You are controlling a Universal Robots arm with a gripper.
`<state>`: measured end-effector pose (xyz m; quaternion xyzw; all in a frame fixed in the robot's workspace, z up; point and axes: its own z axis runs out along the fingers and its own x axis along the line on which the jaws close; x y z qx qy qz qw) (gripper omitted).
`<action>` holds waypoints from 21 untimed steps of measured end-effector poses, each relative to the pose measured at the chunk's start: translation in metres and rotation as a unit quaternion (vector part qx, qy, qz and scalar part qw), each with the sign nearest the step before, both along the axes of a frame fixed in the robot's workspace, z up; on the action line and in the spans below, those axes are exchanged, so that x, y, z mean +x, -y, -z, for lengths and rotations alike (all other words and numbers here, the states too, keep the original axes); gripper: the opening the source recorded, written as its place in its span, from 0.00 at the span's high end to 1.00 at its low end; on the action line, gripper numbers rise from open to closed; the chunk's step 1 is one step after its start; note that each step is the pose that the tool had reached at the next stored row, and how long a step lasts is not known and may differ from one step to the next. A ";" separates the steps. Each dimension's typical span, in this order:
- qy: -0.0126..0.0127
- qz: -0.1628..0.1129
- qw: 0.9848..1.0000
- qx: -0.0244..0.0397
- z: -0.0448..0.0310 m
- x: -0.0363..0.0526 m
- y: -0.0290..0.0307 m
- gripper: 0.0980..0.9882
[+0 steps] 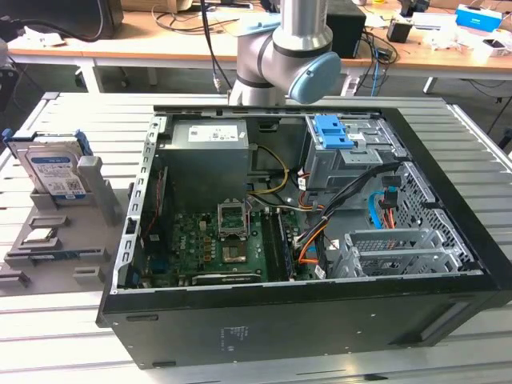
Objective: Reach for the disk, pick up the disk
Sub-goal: 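Pick up the disk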
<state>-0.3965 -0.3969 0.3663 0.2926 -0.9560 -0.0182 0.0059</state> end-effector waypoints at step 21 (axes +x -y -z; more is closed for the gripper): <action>0.000 -0.135 0.991 0.000 0.0000 0.0000 0.0000 0.99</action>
